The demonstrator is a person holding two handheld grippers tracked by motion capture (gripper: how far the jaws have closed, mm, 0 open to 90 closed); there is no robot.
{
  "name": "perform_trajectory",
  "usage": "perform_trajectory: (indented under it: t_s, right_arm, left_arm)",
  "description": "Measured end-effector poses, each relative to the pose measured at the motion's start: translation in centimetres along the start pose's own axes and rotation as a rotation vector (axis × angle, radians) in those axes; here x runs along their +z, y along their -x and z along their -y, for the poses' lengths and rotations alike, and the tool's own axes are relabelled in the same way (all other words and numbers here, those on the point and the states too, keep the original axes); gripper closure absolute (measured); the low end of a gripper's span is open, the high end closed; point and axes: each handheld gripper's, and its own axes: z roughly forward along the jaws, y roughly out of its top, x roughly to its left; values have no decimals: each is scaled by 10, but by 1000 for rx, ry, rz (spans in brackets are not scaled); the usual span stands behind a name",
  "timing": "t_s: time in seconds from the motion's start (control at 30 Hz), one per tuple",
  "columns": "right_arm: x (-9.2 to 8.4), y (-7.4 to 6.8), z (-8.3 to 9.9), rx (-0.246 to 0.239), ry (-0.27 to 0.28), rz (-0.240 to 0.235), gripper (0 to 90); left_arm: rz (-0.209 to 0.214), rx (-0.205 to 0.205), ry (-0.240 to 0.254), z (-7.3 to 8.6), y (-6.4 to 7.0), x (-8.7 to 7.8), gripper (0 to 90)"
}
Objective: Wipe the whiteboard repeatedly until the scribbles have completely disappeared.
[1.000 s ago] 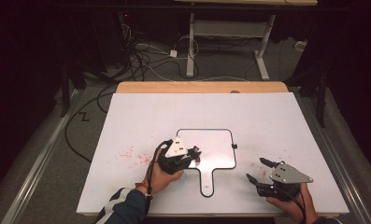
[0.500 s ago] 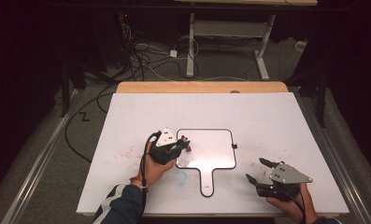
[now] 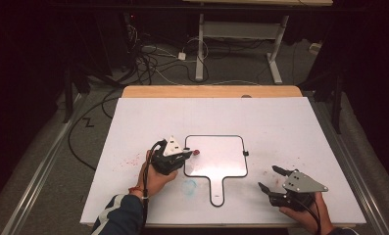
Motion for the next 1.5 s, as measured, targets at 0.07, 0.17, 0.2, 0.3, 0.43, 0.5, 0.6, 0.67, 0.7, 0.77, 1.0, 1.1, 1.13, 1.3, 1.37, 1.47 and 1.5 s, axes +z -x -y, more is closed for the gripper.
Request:
perform_trajectory:
  t_s: [0.07,0.17,0.2,0.3,0.43,0.5,0.6,0.67,0.7,0.77,1.0,1.1,1.13,1.3,1.37,1.47,1.5]
  right_arm:
    - [0,0,0,2,-1,0,299]
    - [1,0,0,1,-4,-4,299]
    - [1,0,1,-1,-5,-4,298]
    - [1,-1,1,-2,-5,-6,299]
    - [2,-1,1,-3,-9,-8,299]
    - [2,-2,1,-1,-12,-10,299]
    - [3,-2,1,-5,-16,-12,299]
    - [4,-3,0,-5,-17,-16,299]
    - [4,-3,0,-7,-19,-16,299]
    - [5,-4,0,-10,-20,-17,299]
    - [7,-5,0,-17,-31,-21,299]
    - [6,-4,0,-13,-32,-20,300]
    - [6,-4,1,-10,-32,-19,300]
    - [4,-3,1,-10,-32,-14,300]
    - [4,-2,1,-9,-31,-13,300]
    - [4,-3,1,-9,-31,-11,300]
    - [4,-3,1,-9,-31,-12,300]
  left_arm:
    - [12,3,12,-2,2,-3,787]
    - [13,12,11,-7,4,-9,788]
    - [21,1,15,-8,3,-11,787]
    - [46,-22,16,-9,0,-20,787]
    - [40,-11,-39,-11,2,-30,788]
    - [64,-6,-99,-9,4,-32,788]
    - [75,-7,-152,-7,6,-33,787]
    - [91,-18,-172,-8,5,-34,788]
    - [89,-22,-181,-9,4,-34,788]
    - [92,-37,-202,-13,1,-31,788]
    - [97,-9,-240,-29,1,-18,787]
    - [79,-16,-245,-34,-1,-12,789]
    - [67,-14,-249,-35,-2,-11,789]
    - [58,-15,-270,-37,-9,-11,789]
    - [72,-2,-279,-38,-6,-11,790]
    - [108,37,-295,-41,6,-12,789]
    - [133,52,-303,-43,10,-12,789]
